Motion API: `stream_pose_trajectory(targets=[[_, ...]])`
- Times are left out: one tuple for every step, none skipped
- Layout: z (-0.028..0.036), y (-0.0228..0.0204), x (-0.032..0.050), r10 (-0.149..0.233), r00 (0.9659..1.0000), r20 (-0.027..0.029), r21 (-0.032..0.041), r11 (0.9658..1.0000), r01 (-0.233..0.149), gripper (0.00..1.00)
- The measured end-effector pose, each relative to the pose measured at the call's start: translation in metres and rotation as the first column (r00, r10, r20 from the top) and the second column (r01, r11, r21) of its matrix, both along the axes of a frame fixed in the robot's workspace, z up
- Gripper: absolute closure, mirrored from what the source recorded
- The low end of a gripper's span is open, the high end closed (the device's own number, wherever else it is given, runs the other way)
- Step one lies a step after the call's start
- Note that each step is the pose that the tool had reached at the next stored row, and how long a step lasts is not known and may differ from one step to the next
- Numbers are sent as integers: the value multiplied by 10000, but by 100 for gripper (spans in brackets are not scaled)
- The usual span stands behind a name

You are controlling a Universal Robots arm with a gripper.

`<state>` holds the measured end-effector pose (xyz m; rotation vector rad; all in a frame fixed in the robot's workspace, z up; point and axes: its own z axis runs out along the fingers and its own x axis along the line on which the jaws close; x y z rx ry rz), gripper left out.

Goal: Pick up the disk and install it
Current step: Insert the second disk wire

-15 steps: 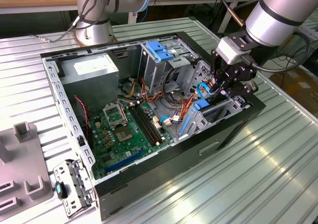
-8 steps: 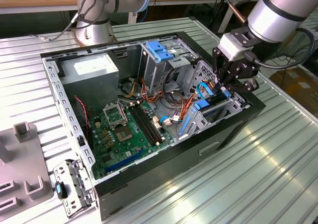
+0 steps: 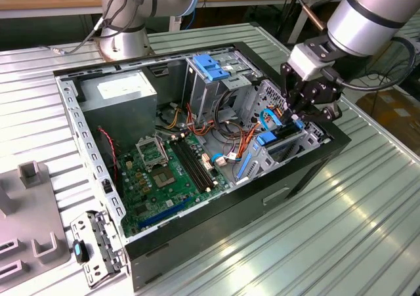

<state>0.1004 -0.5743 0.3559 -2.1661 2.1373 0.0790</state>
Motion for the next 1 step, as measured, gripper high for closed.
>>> stream_pose_trajectory(targets=[[0, 0, 0, 0, 10000, 0, -1, 10000, 0, 89]])
